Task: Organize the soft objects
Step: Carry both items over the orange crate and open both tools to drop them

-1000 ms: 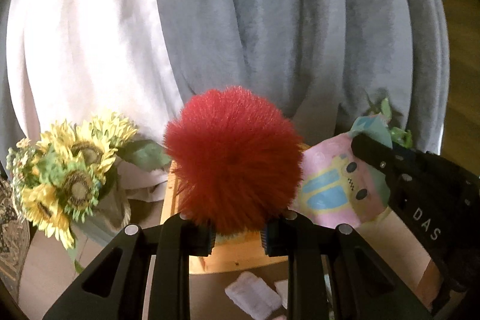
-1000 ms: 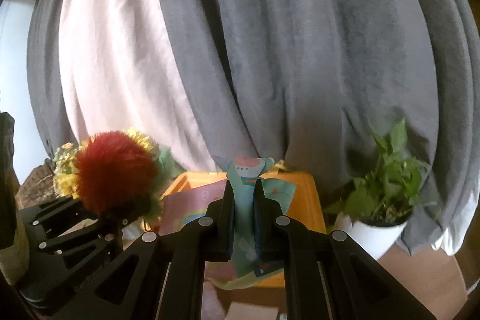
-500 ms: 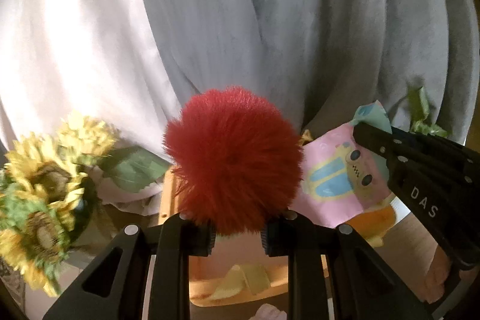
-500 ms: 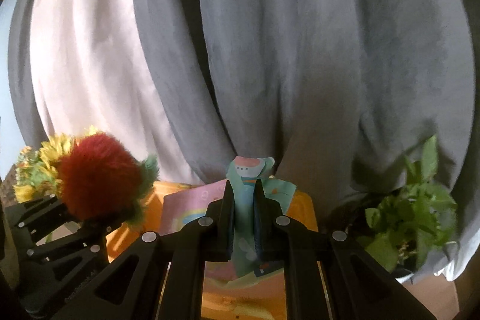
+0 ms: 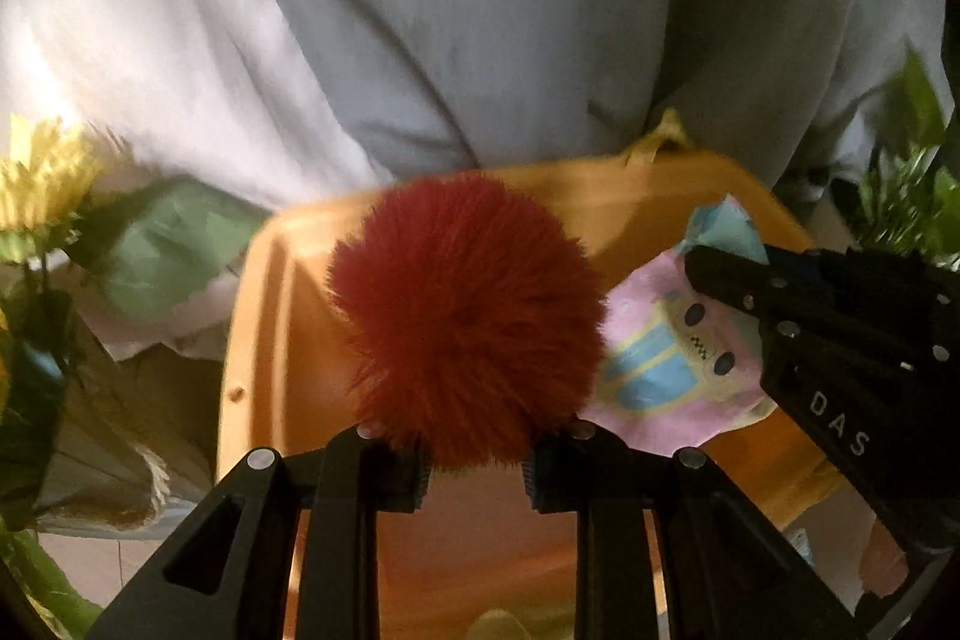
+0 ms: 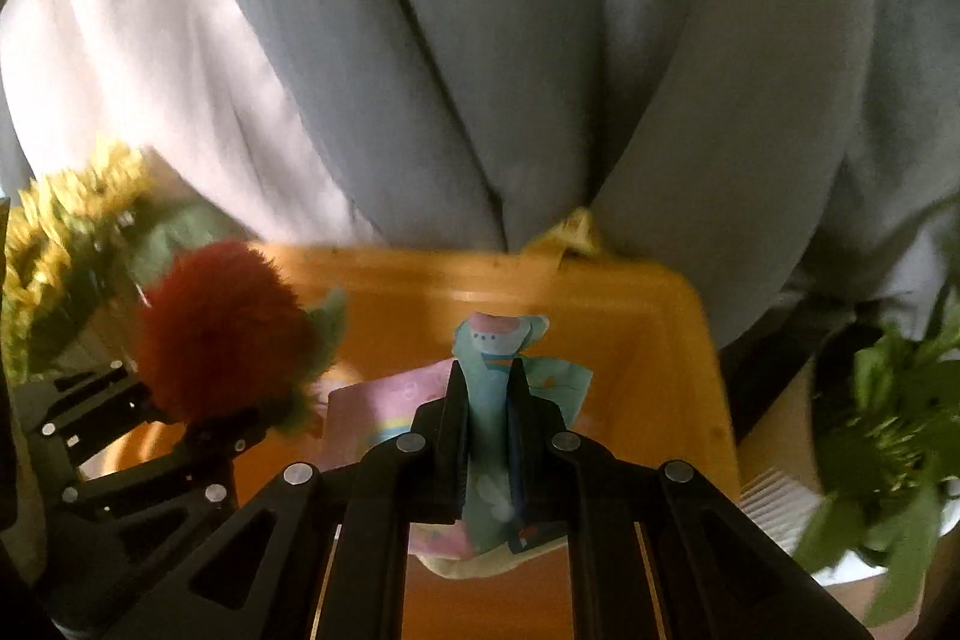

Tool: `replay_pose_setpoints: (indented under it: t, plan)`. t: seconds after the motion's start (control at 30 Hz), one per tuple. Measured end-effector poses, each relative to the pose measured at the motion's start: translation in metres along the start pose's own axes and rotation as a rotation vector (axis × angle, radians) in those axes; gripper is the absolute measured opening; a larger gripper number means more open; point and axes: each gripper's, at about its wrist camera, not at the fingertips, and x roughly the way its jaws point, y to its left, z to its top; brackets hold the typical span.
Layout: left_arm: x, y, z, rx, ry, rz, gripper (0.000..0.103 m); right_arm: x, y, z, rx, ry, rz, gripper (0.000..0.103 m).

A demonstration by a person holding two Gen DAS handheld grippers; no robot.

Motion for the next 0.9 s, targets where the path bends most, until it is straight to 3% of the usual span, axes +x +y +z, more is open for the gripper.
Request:
replay_pose_setpoints:
  t: [0.2, 0.33, 0.43, 0.5, 0.77, 0.9]
  plan:
    - [0.016, -0.003, -0.002, 0.005, 0.097, -0.01, 0.032, 0.031, 0.003, -0.006, -0.024, 0.145, 0.034, 0.011]
    - [0.017, -0.011, 0.002, 0.017, 0.104, 0.016, 0.046, 0.036, 0.006, -0.006, -0.038, 0.167, 0.036, 0.014]
    - [0.009, -0.014, 0.003, 0.017, 0.086, 0.045, 0.057, 0.039, 0.008, -0.005, -0.052, 0.178, 0.046, 0.033]
    - [0.002, -0.012, 0.003, 0.01, 0.065, 0.054, 0.061, 0.037, 0.009, -0.004, -0.052, 0.164, 0.043, 0.038]
    - [-0.042, -0.001, 0.0, -0.017, -0.035, 0.118, 0.07, 0.012, 0.005, 0.001, -0.005, 0.109, 0.06, 0.039]
    - [-0.063, -0.002, -0.005, -0.041, -0.074, 0.105, 0.072, -0.019, 0.002, -0.003, 0.025, 0.048, 0.084, 0.039]
